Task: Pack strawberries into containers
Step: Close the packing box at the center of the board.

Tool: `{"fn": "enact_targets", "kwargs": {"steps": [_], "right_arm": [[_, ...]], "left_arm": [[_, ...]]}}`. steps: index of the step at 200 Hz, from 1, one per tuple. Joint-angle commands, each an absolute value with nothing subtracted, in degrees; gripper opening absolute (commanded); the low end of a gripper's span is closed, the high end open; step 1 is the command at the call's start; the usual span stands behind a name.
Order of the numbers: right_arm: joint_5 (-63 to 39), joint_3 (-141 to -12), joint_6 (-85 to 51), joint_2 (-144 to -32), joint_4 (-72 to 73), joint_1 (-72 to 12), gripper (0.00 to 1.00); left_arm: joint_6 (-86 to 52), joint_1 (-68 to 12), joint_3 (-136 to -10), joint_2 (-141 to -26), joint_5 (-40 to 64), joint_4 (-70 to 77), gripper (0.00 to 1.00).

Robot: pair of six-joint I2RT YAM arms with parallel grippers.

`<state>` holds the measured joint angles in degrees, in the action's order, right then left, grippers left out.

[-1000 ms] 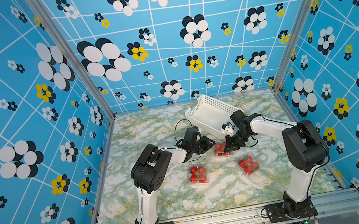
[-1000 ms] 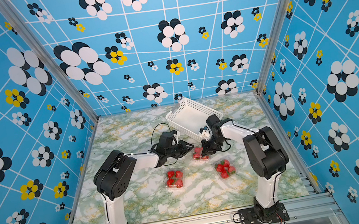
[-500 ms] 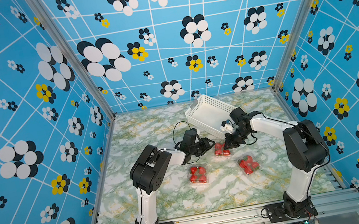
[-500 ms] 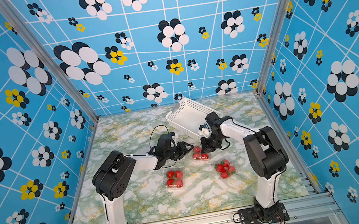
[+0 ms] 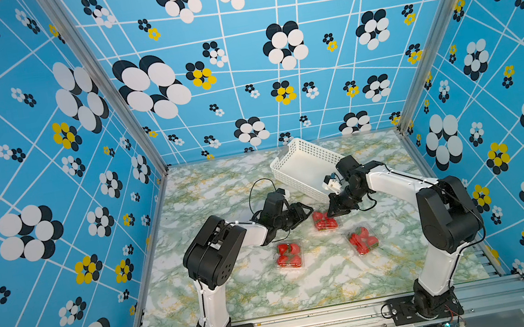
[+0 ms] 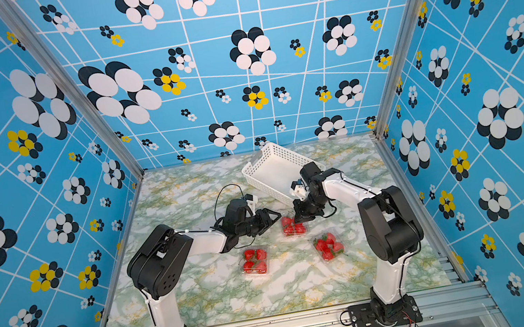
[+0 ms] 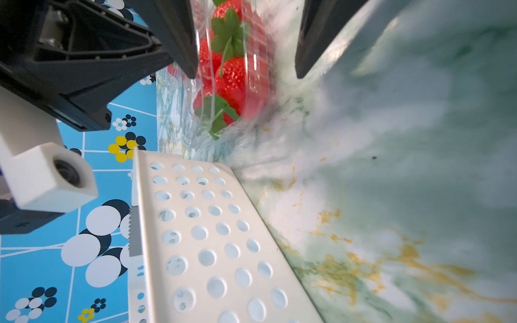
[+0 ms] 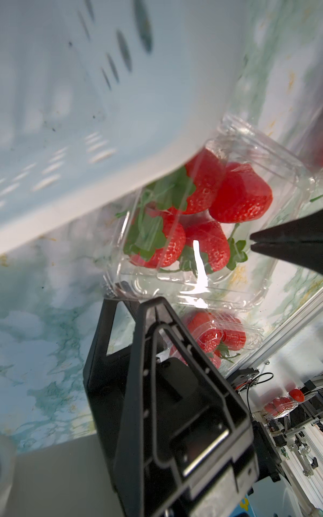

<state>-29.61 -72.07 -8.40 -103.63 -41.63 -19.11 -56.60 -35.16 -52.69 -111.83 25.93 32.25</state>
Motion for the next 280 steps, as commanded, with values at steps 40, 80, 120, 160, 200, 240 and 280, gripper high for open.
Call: {"fn": "enact_targets", "kwargs": {"steps": [40, 80, 120, 160, 200, 240, 280], "right_arm": [[-30.4, -71.6, -9.2, -104.5, -41.1, -19.5, 0.03], [-30.9, -70.3, -9.9, -104.9, -39.5, -19.9, 0.02], [-30.4, -69.9, -10.1, -105.3, -39.3, -20.1, 0.02], [-29.4, -70.1, -10.8, -105.5, -39.4, -20.1, 0.02], [-29.1, -69.5, -11.6, -105.8, -38.9, -20.2, 0.01], [-29.1, -69.5, -11.9, -106.1, -38.5, -20.2, 0.01], [-28.8, -69.7, -12.1, -106.3, -38.5, -20.2, 0.01]], "left_arm": [[-56.3, -36.1, -52.7, -110.2, 26.1, 31.1, 0.59], [-56.5, -38.1, -50.1, -109.2, 25.9, 31.9, 0.59], [-56.9, -38.3, -46.9, -107.6, 25.4, 33.1, 0.59], [-58.0, -39.0, -45.6, -108.4, 26.7, 35.3, 0.58], [-58.9, -40.2, -45.4, -109.4, 27.6, 37.2, 0.58], [-58.3, -40.7, -46.0, -109.1, 27.8, 35.8, 0.56], [-58.7, -41.7, -46.4, -109.9, 28.3, 35.8, 0.51]]}}
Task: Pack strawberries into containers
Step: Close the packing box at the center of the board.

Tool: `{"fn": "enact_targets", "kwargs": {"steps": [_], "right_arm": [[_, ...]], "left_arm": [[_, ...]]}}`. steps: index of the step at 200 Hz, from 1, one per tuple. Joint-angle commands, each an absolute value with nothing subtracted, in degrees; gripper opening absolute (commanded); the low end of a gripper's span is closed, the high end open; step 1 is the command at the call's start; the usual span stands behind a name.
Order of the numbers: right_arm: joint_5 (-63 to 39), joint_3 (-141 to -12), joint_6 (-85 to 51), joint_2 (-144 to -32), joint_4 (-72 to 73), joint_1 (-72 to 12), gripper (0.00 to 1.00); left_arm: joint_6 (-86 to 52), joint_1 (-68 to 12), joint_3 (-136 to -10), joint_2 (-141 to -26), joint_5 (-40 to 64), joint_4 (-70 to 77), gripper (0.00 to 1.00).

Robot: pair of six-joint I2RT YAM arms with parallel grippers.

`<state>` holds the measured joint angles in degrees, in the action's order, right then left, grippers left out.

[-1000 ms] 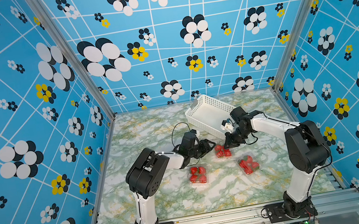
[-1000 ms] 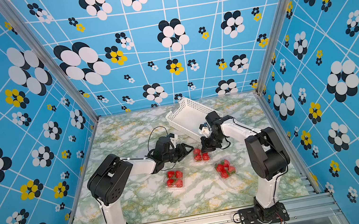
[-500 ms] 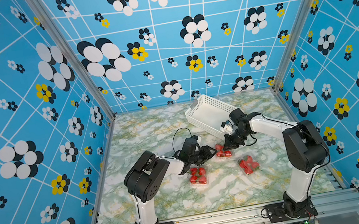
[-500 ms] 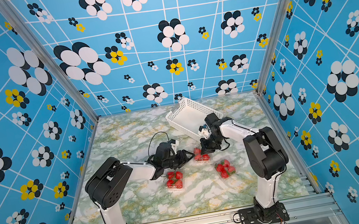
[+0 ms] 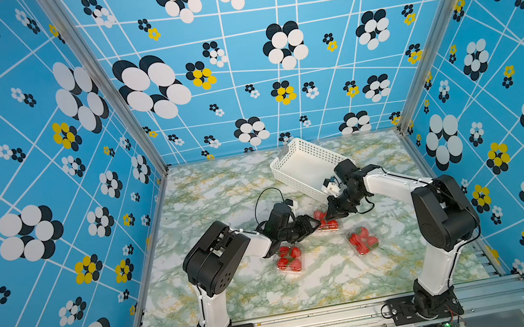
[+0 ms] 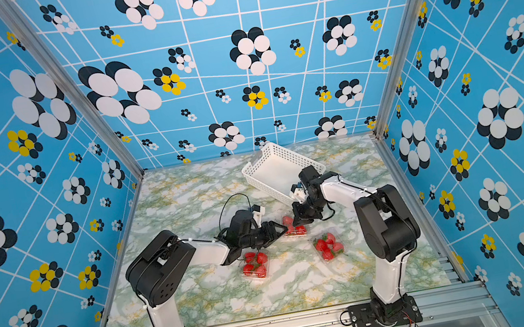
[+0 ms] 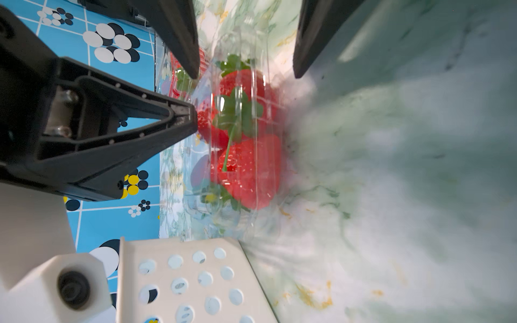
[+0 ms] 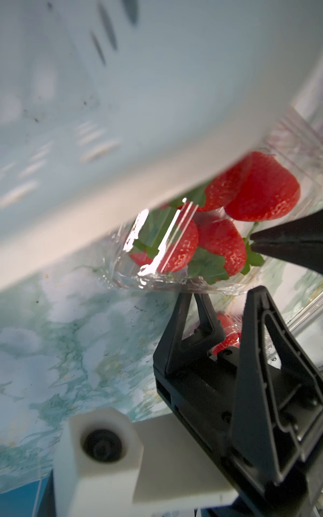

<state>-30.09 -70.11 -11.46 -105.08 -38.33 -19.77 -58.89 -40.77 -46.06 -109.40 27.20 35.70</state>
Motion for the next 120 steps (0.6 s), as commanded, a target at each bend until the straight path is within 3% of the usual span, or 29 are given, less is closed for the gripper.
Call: {"fn": "enact_targets", "kwargs": {"steps": [1, 42, 120], "right_arm": [[-28.8, -69.7, -12.1, -106.3, -38.5, -20.2, 0.01], [-28.4, -70.1, -12.2, -106.5, -38.7, -20.2, 0.01], [-27.8, -70.3, -12.3, -106.7, -39.0, -20.2, 0.0]], "left_arm": [[-58.7, -41.7, -46.4, -109.9, 28.3, 35.8, 0.51], [-58.8, -42.1, -47.0, -110.6, 28.9, 35.7, 0.37], [-59.4, -42.2, -48.0, -112.4, 29.3, 36.2, 0.24]]}}
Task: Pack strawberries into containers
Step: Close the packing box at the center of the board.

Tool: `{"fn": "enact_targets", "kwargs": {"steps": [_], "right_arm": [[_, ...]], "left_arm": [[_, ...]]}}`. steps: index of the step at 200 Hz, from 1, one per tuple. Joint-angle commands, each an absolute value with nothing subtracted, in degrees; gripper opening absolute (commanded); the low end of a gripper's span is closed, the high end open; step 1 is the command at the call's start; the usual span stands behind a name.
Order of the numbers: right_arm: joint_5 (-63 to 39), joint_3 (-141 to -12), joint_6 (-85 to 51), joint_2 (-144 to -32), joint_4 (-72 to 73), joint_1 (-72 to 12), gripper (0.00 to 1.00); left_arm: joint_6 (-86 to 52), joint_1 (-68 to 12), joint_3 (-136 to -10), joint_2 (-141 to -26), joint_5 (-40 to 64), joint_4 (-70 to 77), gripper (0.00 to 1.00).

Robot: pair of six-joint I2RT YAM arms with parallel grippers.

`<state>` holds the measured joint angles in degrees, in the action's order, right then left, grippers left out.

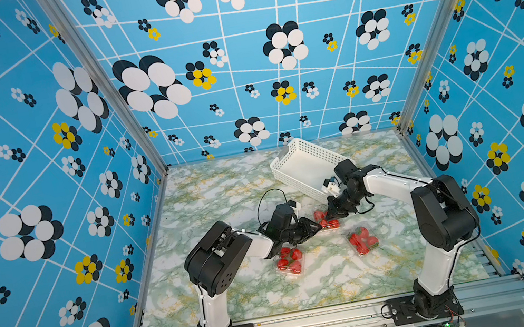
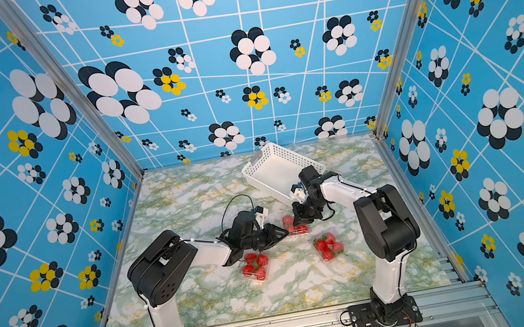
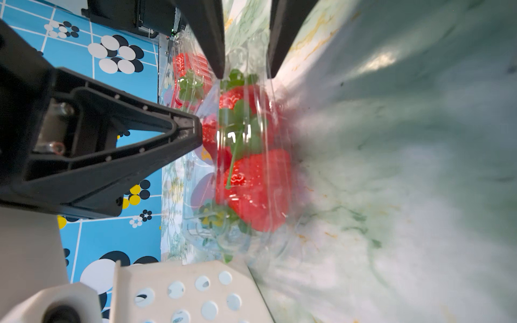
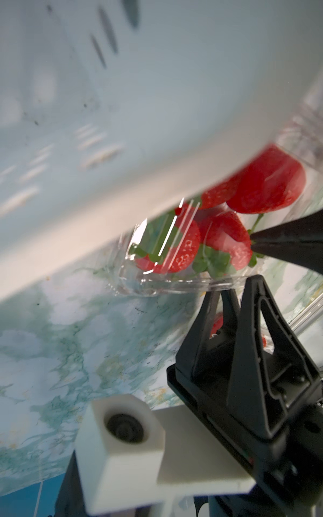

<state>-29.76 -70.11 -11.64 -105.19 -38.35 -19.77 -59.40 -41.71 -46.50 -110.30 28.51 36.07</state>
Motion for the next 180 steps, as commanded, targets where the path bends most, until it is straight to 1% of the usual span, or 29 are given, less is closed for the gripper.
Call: {"fn": "enact_targets", "kwargs": {"steps": [1, 16, 35, 40, 48, 66, 74, 81, 82, 85, 110, 119, 135, 147, 180], "right_arm": [[-27.8, -70.3, -12.3, -106.7, -39.0, -20.2, 0.0], [-27.6, -70.3, -12.3, -106.7, -39.1, -20.2, 0.0], [-27.7, -70.4, -12.2, -106.5, -39.2, -20.2, 0.0], [-27.7, -70.4, -12.1, -106.5, -39.3, -20.2, 0.0], [-27.7, -70.6, -12.1, -106.5, -39.3, -20.2, 0.0], [-27.5, -71.3, -11.9, -106.7, -39.9, -20.2, 0.01], [-27.6, -71.6, -11.9, -106.6, -40.0, -20.2, 0.01], [-27.6, -71.9, -11.8, -106.5, -40.2, -20.2, 0.02], [-27.6, -71.9, -11.8, -106.4, -40.2, -20.2, 0.02], [-27.6, -72.0, -11.8, -106.4, -40.4, -20.2, 0.02], [-26.9, -72.8, -11.6, -105.8, -41.2, -20.2, 0.05], [-26.9, -72.9, -11.6, -105.4, -41.1, -20.2, 0.07], [-27.3, -72.9, -11.7, -104.4, -40.7, -20.2, 0.14], [-27.7, -72.8, -11.8, -103.6, -40.4, -20.2, 0.21], [-28.2, -72.9, -11.6, -102.3, -40.6, -20.2, 0.32]], "left_arm": [[-59.4, -42.1, -48.0, -112.4, 29.2, 36.1, 0.24], [-59.4, -42.2, -48.4, -112.6, 29.3, 36.1, 0.21], [-59.4, -42.2, -48.4, -112.3, 29.2, 36.2, 0.22], [-59.4, -42.2, -48.4, -112.2, 29.1, 36.2, 0.25], [-59.4, -42.2, -48.2, -111.9, 28.8, 36.4, 0.32], [-59.2, -42.0, -47.9, -111.1, 28.3, 36.5, 0.37], [-59.2, -41.9, -47.8, -110.8, 28.3, 36.7, 0.42], [-59.1, -41.8, -47.9, -110.6, 28.3, 36.7, 0.42], [-59.0, -41.8, -47.9, -110.5, 28.2, 36.6, 0.45], [-59.0, -41.8, -48.0, -110.4, 28.1, 36.5, 0.47], [-58.9, -41.4, -48.5, -110.3, 28.0, 36.3, 0.49], [-58.9, -41.2, -48.6, -110.3, 28.0, 36.4, 0.49], [-58.6, -40.9, -48.9, -110.0, 27.8, 35.9, 0.5], [-58.4, -40.5, -49.1, -109.8, 27.8, 35.6, 0.52], [-57.6, -39.8, -49.2, -108.7, 27.1, 35.0, 0.53]]}}
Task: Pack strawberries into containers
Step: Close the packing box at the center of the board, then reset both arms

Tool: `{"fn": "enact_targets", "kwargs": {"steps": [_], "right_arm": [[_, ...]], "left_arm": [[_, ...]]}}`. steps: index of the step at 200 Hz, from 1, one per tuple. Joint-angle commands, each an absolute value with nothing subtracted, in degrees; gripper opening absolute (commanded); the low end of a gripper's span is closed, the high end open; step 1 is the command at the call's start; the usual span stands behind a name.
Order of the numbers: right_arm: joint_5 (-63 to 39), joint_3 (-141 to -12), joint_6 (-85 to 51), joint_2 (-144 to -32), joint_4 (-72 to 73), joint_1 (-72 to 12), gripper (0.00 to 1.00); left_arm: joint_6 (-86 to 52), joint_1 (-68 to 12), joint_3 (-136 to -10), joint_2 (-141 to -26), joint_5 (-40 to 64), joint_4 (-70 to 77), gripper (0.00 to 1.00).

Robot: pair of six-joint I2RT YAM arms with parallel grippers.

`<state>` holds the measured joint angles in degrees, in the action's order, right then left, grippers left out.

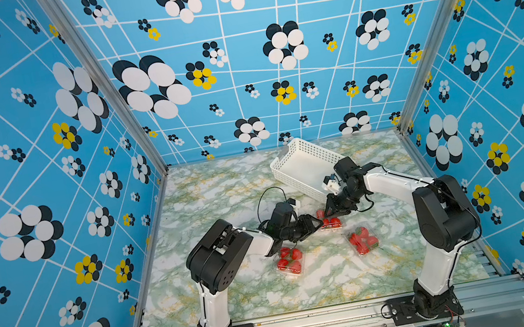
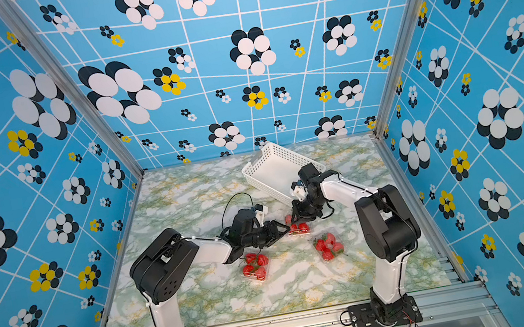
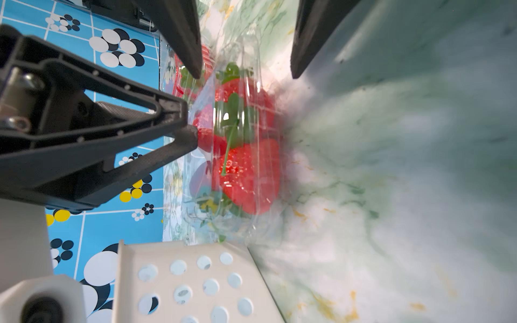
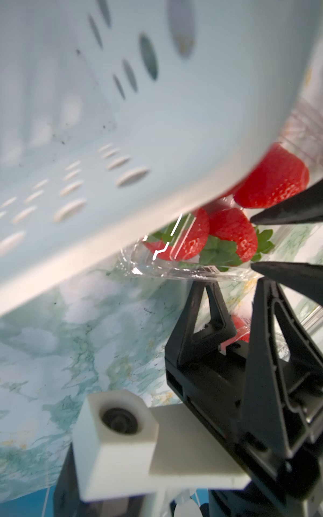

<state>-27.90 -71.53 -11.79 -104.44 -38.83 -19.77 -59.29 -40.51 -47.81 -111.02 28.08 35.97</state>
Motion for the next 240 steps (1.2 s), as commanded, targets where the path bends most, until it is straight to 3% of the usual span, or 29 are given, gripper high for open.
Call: {"fn": "enact_targets", "kwargs": {"steps": [1, 73, 100, 111, 137, 150, 174, 208, 221, 240], "right_arm": [[-28.3, -72.9, -11.7, -102.3, -40.5, -20.2, 0.33], [-26.0, -72.6, -10.6, -91.6, -42.5, -20.2, 0.43], [-18.1, -68.2, -9.9, -80.1, -39.3, -20.0, 0.58], [-12.8, -67.1, -9.8, -76.3, -38.2, -19.9, 0.68], [4.8, -62.2, -12.2, -68.0, -31.8, -19.4, 0.75], [14.8, -59.0, -13.5, -65.1, -28.3, -19.2, 0.96], [30.3, -51.2, -13.5, -62.1, -18.7, -17.3, 0.99], [39.8, -36.3, -9.4, -58.2, 3.4, -14.4, 0.99], [40.2, -34.7, -8.9, -58.7, 5.1, -12.8, 0.99], [40.3, -31.7, -6.3, -59.8, 9.8, -12.0, 0.99]], "left_arm": [[-57.6, -39.8, -49.2, -108.6, 27.1, 35.0, 0.52], [-51.6, -38.8, -50.6, -101.1, 22.0, 25.4, 0.53], [-43.6, -36.0, -50.2, -93.0, 14.8, 15.0, 0.59], [-40.8, -34.1, -49.5, -89.3, 11.9, 11.9, 0.64], [-34.4, -29.2, -48.5, -81.8, 6.8, 6.5, 0.73], [-31.4, -26.9, -49.3, -79.3, 4.4, 2.9, 0.78], [-26.0, -23.1, -50.0, -76.0, -3.4, -2.4, 0.82], [-14.4, -19.2, -43.9, -72.2, -11.7, 6.1, 0.89], [-8.8, -19.2, -38.2, -70.4, -18.0, 14.9, 1.0], [-3.1, -18.1, -29.2, -69.2, -23.4, 31.1, 0.99]]}}
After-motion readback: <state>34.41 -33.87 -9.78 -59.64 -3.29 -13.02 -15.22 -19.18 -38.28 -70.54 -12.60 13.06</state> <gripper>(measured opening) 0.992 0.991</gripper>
